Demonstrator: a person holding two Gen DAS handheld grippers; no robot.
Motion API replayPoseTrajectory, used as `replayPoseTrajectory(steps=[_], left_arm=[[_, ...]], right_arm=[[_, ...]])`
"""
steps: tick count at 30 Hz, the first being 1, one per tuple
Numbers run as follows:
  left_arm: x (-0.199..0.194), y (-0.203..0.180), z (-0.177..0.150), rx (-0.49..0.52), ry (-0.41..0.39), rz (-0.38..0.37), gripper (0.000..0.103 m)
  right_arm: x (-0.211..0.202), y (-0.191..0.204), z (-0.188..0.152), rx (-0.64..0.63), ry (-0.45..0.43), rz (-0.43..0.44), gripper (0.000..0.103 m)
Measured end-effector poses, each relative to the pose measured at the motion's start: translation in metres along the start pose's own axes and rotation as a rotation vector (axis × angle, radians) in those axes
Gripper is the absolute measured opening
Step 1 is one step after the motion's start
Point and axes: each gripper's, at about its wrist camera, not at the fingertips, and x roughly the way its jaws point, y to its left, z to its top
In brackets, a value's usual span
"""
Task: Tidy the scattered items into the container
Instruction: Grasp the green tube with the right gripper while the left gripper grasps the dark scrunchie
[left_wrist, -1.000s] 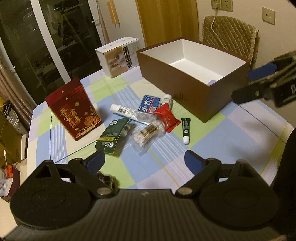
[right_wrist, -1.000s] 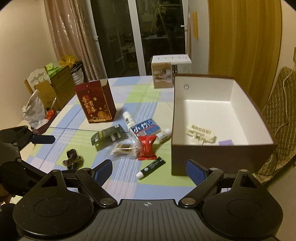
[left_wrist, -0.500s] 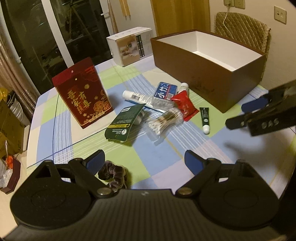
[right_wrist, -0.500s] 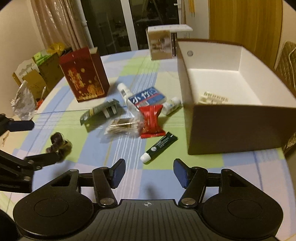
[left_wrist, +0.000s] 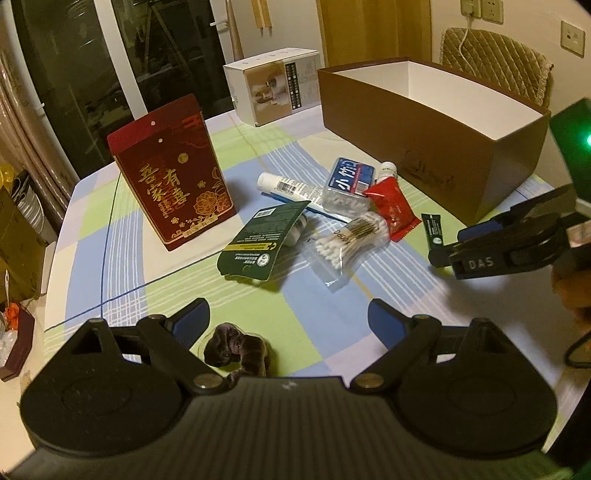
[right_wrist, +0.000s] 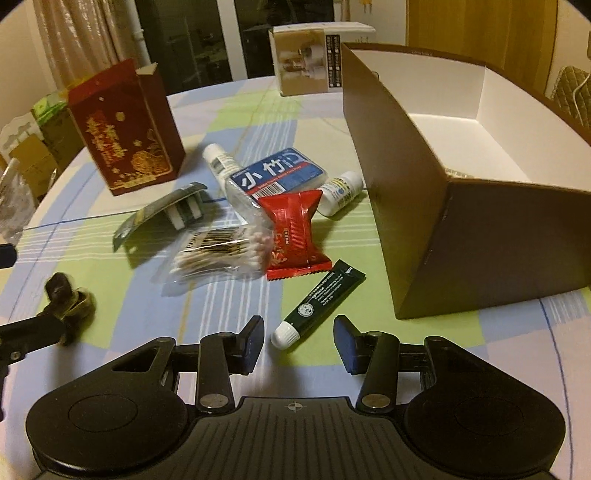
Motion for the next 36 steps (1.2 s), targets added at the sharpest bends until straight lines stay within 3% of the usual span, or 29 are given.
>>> replayPoseTrajectory(steps=[9,10,12,16,33,36], left_arm=[[0.006,0.010,-0.007,-0.026,0.005,0.004,0.090],[0.007,0.011,-0.008,-0.031,0.007,0.005,0.090],[0.008,0.013,-0.010,-0.039,0.013,0.003,0.090],[0.010,0.016,-0.014,-0.051,0.022,0.001,0.090],[0.029,0.032,-0.029,-0.103,0.091,-0.021,0.086],[0.037,0.035,-0.029,-0.091,0.117,-0.022,0.076]], right_arm=[[0.016,0.001,0.002,-0.012,-0.014,-0.045,0.049],[0.016,0.002,0.002,-0.019,-0.017,-0.046,0.039],[0.016,0.002,0.001,-0.034,-0.023,-0.055,0.029],[0.015,0.000,0.001,-0.043,-0.020,-0.063,0.021],[-0.004,0.000,-0.012,-0.072,-0.017,-0.037,0.018],[-0.006,-0.001,-0.013,-0.072,-0.016,-0.037,0.018]])
